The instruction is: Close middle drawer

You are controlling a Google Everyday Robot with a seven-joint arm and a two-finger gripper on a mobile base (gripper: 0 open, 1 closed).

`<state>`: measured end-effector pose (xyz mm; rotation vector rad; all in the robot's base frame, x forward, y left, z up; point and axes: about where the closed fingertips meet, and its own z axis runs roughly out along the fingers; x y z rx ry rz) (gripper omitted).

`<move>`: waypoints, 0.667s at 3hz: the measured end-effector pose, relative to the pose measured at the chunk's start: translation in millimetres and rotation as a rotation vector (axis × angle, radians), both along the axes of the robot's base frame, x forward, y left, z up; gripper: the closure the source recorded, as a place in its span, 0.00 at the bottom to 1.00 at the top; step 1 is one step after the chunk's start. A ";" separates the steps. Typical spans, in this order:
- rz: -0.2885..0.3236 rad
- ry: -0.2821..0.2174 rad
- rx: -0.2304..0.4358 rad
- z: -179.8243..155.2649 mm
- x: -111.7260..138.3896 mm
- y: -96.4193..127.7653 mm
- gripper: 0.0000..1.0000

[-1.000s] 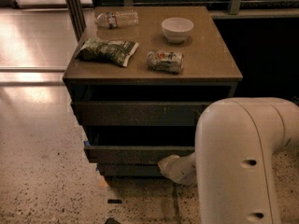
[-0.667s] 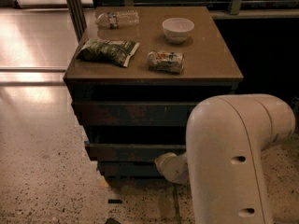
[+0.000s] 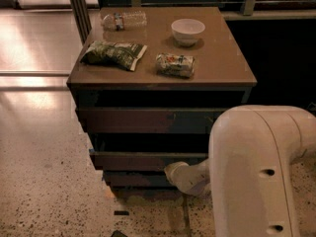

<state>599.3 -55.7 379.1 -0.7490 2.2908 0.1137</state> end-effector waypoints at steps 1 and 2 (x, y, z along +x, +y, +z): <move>-0.079 -0.011 0.145 -22.7 25.3 -0.7 1.00; -0.079 -0.012 0.145 -22.7 25.3 -0.6 1.00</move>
Offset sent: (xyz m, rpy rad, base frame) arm 0.0426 -0.0001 -0.0393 0.1630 -0.0296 -0.1158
